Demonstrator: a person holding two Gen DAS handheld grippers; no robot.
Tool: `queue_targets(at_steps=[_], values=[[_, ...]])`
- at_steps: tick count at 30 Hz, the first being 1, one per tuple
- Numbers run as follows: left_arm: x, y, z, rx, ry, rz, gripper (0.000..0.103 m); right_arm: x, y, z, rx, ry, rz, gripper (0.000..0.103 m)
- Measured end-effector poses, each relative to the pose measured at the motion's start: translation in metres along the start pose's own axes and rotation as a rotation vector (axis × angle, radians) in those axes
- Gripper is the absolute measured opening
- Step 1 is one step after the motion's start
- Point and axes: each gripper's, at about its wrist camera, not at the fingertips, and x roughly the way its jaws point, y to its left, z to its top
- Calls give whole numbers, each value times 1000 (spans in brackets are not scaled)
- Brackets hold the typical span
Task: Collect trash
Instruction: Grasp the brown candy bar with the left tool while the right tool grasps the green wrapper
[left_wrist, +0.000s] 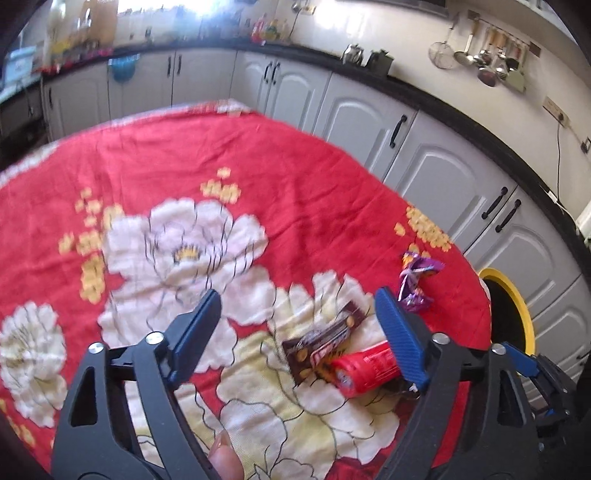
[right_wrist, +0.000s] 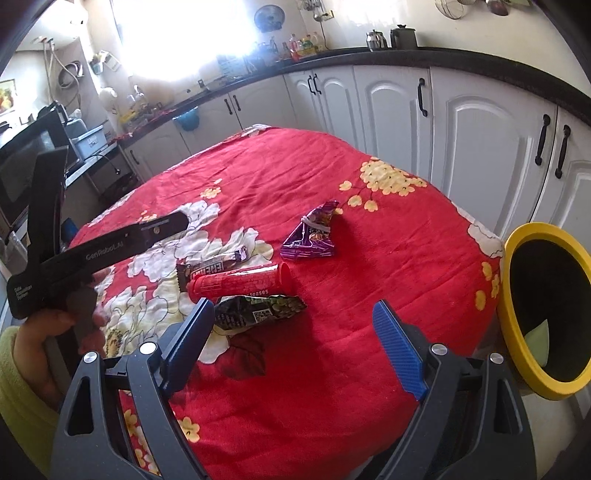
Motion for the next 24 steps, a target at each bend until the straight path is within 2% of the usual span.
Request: queue_targets(at_steps=[6, 11, 17, 18, 20, 21, 24], values=[[12, 11, -9, -55, 61, -54, 62, 10, 1, 5, 26, 6, 8, 84], [20, 9, -16, -65, 97, -96, 53, 25, 0, 3, 70, 56, 42, 74], [27, 5, -21, -65, 119, -103, 39, 31, -5, -2, 117, 85, 124, 54], [28, 5, -22, -64, 124, -105, 36, 31, -5, -3, 112, 89, 136, 48], [30, 5, -23, -64, 129, -107, 32, 31, -4, -5, 110, 100, 132, 42], [31, 6, -24, -65, 132, -112, 30, 32, -5, -5, 114, 111, 137, 32], [31, 6, -25, -66, 139, -118, 26, 38, -11, -12, 144, 153, 152, 18]])
